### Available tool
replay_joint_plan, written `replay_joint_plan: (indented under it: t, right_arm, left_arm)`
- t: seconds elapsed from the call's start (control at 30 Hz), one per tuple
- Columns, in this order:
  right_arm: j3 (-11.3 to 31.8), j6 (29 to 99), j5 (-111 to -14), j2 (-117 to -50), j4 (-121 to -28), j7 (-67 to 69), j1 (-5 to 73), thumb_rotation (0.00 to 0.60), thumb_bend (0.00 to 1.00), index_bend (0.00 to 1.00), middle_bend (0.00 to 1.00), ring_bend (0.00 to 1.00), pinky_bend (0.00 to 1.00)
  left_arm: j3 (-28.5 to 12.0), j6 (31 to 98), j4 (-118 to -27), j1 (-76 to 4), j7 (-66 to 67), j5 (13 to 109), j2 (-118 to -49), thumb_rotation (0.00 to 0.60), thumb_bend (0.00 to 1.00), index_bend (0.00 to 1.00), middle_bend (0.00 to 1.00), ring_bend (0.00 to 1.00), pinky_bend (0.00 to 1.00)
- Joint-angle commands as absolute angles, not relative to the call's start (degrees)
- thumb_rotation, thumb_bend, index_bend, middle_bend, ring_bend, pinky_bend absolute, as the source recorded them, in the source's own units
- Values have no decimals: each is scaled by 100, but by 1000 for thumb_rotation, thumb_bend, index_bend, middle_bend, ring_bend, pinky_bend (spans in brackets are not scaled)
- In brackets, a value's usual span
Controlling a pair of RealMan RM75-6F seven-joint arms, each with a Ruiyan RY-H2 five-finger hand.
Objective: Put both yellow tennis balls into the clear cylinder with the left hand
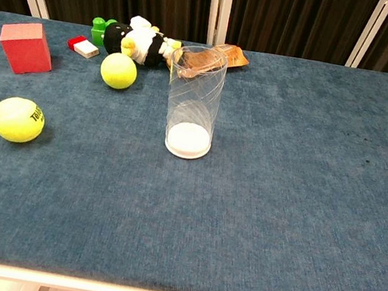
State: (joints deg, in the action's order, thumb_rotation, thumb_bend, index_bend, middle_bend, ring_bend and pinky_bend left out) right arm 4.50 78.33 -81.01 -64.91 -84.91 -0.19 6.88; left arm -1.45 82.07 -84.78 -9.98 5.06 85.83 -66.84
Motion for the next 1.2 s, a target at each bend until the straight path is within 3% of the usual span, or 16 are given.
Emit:
replay_joint_plan:
  t: [0.03, 0.23, 0.47, 0.73, 0.93, 1.2]
  right_arm:
    - [469, 7930, -8119, -6474, -8537, -46, 660, 600, 219, 0, 0, 0, 0]
    - [478, 8032, -8160, -6436, -8553, 5, 624, 600, 219, 0, 0, 0, 0]
    - [548, 8024, -8031, -6352, -8715, 123, 603, 600, 219, 0, 0, 0, 0]
    - [563, 8179, -8162, -6315, -8712, 129, 584, 600, 220, 0, 0, 0, 0]
    - [545, 8197, -8215, -6226, -8873, 122, 577, 600, 221, 0, 0, 0, 0]
    - [555, 8120, -8199, -6117, -8975, 165, 611, 600, 221, 0, 0, 0, 0]
  left_arm:
    - [-141, 8172, -8449, -1002, 484, 8575, -6702, 600, 171, 0, 0, 0, 0]
    - [-98, 8144, -8525, -1025, 393, 8697, -6683, 600, 167, 0, 0, 0, 0]
    - [15, 7860, -8757, -1318, 252, 9163, -6685, 600, 71, 0, 0, 0, 8]
    - [71, 7324, -8479, -1750, 359, 9440, -7254, 600, 90, 0, 0, 0, 93]
    - [-91, 6429, -8099, -2202, 236, 8964, -7748, 600, 135, 0, 0, 0, 126]
    - [-183, 6207, -7634, -2389, 204, 8712, -8176, 600, 160, 36, 0, 0, 194]
